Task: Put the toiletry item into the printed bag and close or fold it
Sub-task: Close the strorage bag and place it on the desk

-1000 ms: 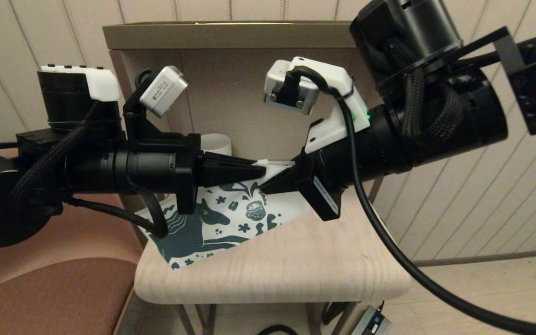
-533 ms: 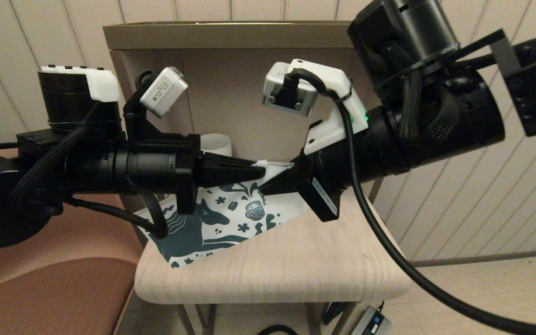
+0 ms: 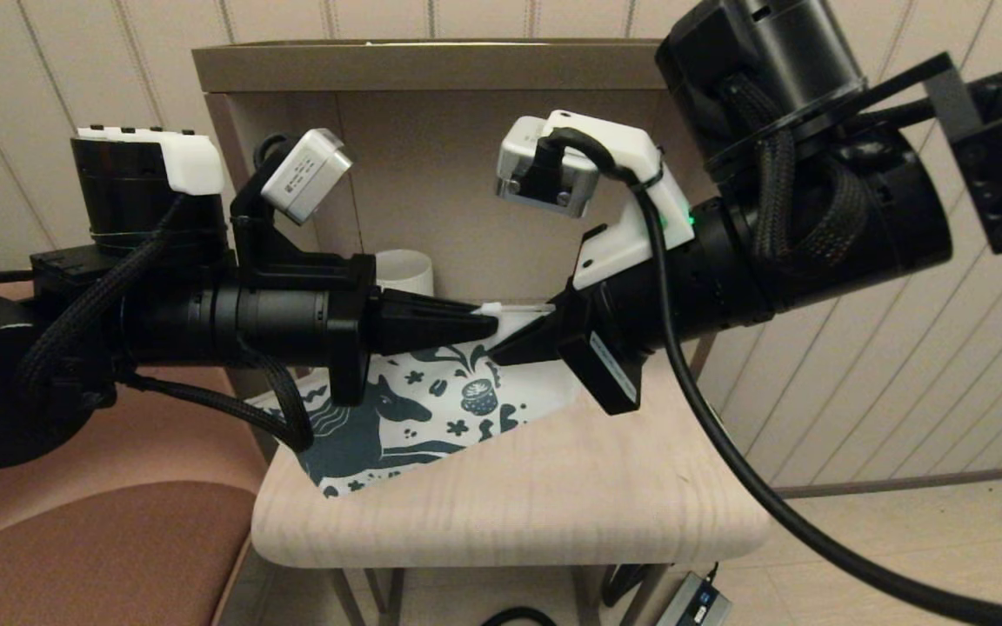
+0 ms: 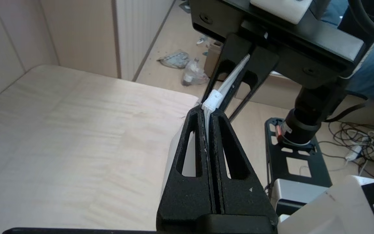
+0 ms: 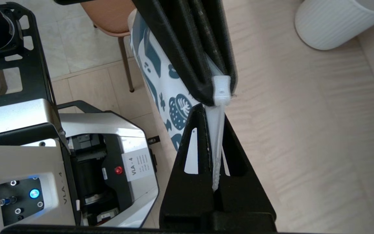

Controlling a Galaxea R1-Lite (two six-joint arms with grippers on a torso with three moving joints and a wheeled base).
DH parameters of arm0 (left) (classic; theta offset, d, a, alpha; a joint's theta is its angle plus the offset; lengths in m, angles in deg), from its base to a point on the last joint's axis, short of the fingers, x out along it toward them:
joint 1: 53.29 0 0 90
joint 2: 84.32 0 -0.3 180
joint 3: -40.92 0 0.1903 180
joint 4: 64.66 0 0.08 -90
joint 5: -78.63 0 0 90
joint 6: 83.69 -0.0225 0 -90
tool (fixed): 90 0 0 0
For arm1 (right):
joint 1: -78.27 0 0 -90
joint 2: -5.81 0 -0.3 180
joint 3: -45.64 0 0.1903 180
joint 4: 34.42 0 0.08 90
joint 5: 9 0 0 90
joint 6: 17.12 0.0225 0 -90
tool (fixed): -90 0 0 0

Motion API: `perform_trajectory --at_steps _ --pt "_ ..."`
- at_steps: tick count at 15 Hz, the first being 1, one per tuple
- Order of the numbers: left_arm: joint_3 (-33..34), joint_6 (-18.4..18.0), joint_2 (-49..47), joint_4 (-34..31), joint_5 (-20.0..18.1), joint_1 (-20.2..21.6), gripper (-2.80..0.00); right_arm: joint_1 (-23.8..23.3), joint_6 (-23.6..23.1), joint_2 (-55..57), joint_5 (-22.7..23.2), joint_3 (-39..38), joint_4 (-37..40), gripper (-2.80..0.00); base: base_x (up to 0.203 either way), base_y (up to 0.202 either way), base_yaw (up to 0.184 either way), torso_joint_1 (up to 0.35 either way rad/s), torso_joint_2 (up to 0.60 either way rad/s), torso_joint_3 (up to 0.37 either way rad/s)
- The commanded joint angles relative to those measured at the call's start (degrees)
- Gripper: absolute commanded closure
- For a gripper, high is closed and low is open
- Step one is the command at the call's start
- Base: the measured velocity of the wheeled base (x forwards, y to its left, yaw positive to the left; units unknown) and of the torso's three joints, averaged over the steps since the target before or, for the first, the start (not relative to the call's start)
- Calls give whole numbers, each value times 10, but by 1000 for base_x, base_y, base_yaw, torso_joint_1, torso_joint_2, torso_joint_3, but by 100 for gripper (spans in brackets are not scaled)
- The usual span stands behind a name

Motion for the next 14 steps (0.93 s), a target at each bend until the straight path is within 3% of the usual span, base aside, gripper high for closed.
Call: perform_trajectory --at_steps 1,14 --pt "2 0 -2 2 -3 0 0 -4 -2 -13 0 -2 1 0 0 0 0 0 0 0" --pt "2 4 -1 10 1 0 0 -5 -2 -16 2 -7 1 0 0 0 0 0 0 0"
